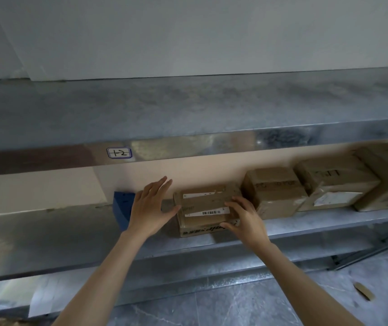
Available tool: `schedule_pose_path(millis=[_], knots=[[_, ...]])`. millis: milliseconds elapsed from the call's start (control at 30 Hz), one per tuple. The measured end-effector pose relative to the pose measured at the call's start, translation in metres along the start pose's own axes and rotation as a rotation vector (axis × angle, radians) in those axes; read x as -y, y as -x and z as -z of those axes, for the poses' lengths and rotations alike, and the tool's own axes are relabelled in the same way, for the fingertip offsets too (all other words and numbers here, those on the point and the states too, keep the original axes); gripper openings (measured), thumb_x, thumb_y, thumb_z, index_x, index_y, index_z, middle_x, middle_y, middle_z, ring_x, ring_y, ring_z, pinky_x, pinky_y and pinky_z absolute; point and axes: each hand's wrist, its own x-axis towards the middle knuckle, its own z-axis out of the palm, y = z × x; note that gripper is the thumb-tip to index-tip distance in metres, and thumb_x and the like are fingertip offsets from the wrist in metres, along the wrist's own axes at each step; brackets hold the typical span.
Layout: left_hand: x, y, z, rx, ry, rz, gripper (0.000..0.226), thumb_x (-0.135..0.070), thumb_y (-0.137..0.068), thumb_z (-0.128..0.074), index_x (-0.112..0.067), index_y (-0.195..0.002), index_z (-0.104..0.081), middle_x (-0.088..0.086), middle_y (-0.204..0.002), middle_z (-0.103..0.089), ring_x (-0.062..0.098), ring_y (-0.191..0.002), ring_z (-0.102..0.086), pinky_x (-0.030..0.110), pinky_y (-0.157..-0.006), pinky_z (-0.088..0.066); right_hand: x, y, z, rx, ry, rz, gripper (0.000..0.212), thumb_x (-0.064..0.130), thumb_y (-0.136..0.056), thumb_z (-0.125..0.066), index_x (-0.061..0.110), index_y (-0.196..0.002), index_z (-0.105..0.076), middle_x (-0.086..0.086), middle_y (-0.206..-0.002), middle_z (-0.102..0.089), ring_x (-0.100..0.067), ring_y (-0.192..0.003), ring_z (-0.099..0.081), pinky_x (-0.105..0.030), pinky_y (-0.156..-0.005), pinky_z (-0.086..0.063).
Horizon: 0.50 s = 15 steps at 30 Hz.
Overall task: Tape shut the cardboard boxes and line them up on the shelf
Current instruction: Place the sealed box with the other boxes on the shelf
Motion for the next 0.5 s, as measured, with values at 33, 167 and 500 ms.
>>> schedule_pose_path(millis=[33, 167, 500], knots=[[0.0, -0.002, -0.001, 0.008, -0.005, 0.0, 0.077, -0.066, -0.089, -0.051, -0.037, -0.154, -0.023, -0.016, -0.162, -0.016, 0.016, -0.146, -0.021, 0.04, -0.116, -0.021, 0.0, -0.002, 0.001, 0.008, 0.011, -0.005, 0.062, 0.044, -0.077, -0.078, 0.022, -0.131, -0.057, 0.001, -0.143, -0.044, -0.019, -0.133, -0.041, -0.037, -0.091, -0.054], [0.002, -0.007, -0.003, 0.023, -0.016, -0.006, 0.077, -0.067, -0.09, -0.048, -0.036, -0.155, -0.021, -0.016, -0.163, -0.014, 0.017, -0.148, -0.018, 0.041, -0.117, -0.019, -0.001, -0.008, 0.003, 0.027, 0.049, -0.011, 0.063, 0.046, -0.078, -0.076, 0.023, -0.133, -0.054, 0.004, -0.146, -0.041, -0.017, -0.133, -0.041, -0.037, -0.088, -0.056], [0.003, -0.013, -0.003, -0.025, -0.03, 0.006, 0.072, -0.063, -0.093, -0.047, -0.03, -0.154, -0.028, -0.01, -0.163, -0.021, 0.019, -0.147, -0.023, 0.041, -0.118, -0.02, -0.003, -0.006, 0.005, 0.04, 0.046, 0.078, 0.068, 0.048, -0.081, -0.073, 0.026, -0.14, -0.048, 0.005, -0.148, -0.039, -0.018, -0.134, -0.041, -0.04, -0.089, -0.056]])
